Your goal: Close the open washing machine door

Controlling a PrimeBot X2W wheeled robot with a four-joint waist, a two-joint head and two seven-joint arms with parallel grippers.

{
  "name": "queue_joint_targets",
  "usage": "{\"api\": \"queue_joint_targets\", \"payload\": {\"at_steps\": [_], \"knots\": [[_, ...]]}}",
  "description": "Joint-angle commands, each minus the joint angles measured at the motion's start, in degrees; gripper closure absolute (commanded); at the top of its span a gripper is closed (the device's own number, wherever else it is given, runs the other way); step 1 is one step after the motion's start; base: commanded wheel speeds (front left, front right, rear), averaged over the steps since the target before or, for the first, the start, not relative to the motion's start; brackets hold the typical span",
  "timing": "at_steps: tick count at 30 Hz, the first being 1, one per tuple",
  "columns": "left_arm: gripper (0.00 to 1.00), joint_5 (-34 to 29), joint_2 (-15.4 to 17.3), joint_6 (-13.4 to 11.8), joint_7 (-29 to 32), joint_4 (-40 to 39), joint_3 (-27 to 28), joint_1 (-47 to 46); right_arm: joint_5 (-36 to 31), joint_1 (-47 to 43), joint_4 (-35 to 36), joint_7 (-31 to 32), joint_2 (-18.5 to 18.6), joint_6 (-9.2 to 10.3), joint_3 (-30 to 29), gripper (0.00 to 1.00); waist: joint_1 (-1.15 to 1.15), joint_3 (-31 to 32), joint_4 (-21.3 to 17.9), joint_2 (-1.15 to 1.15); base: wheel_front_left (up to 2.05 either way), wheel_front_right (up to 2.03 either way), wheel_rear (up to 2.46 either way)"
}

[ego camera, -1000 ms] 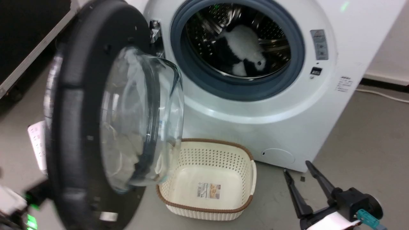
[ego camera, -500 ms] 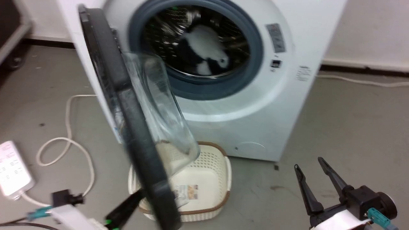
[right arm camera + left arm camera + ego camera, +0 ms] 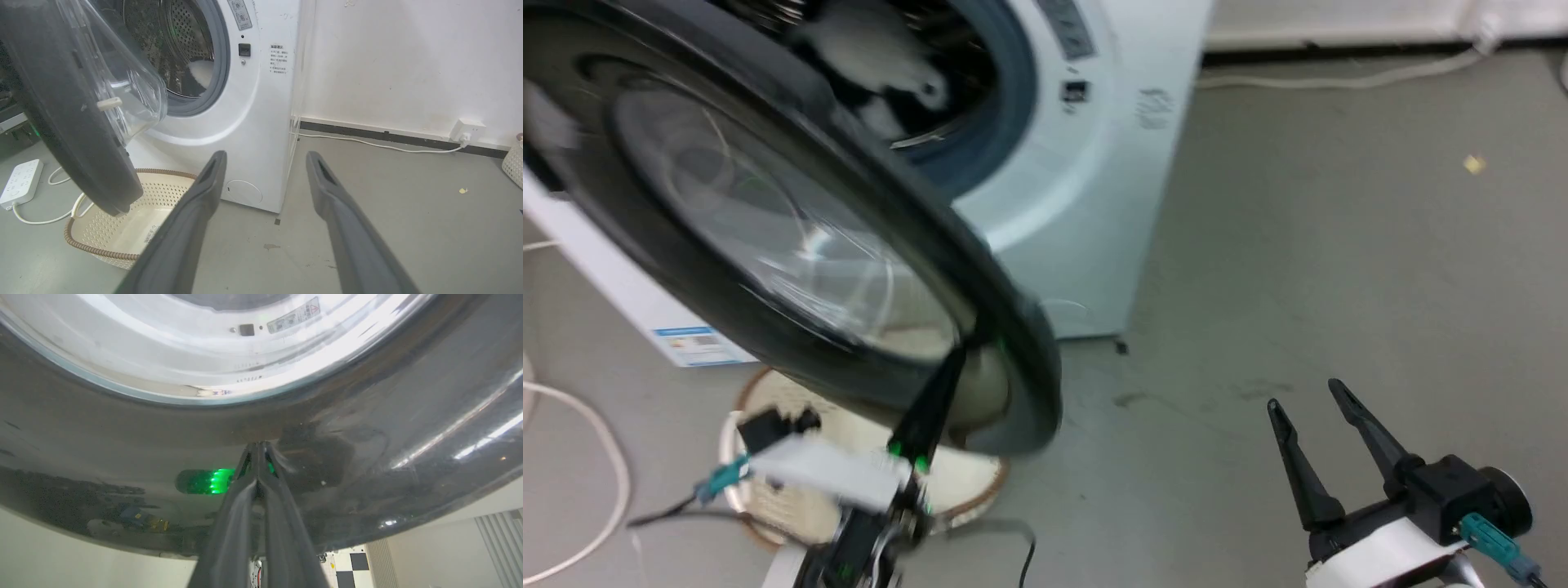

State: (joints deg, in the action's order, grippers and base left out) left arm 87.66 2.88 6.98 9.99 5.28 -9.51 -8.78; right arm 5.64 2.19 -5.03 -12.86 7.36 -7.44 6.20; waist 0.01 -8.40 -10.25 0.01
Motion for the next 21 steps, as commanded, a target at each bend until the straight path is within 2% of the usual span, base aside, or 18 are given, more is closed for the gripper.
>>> {"api": "queue_joint_targets", "payload": {"at_steps": [1,11,16,19,21], "knots": [[1.00,0.2,0.0,0.4,-1.5,0.8,-0.8,-2.3,0.4,0.9,-0.2,-0.4,-0.2,-0.05,0.2,0.00,-0.01,-2.6,-3.0,-0.01,0.00,0.00,0.00],[1.00,0.0,0.0,0.5,-16.0,13.0,-3.6,-18.9,0.9,3.1,-2.4,-1.6,-1.0,-0.05,1.7,0.00,-0.01,-5.5,-6.4,-0.01,0.00,0.00,0.00],[1.00,-0.8,0.0,0.5,-19.0,16.2,-4.3,-22.5,1.0,3.8,-3.5,-1.9,-1.4,-0.05,2.1,0.00,-0.01,-5.5,-6.6,-0.01,0.00,0.00,0.00],[1.00,-2.7,1.3,0.5,-19.7,16.2,-5.5,-21.3,1.1,3.7,-4.0,-2.0,-1.6,-0.05,1.9,0.00,-0.01,-4.5,-5.9,-0.01,0.00,0.00,0.00],[0.51,-4.8,2.9,0.5,-20.4,15.4,-6.9,-19.3,1.1,3.4,-4.1,-2.0,-1.5,-0.05,1.6,0.00,-0.01,-3.5,-5.1,-0.01,0.00,0.00,0.00]]}}
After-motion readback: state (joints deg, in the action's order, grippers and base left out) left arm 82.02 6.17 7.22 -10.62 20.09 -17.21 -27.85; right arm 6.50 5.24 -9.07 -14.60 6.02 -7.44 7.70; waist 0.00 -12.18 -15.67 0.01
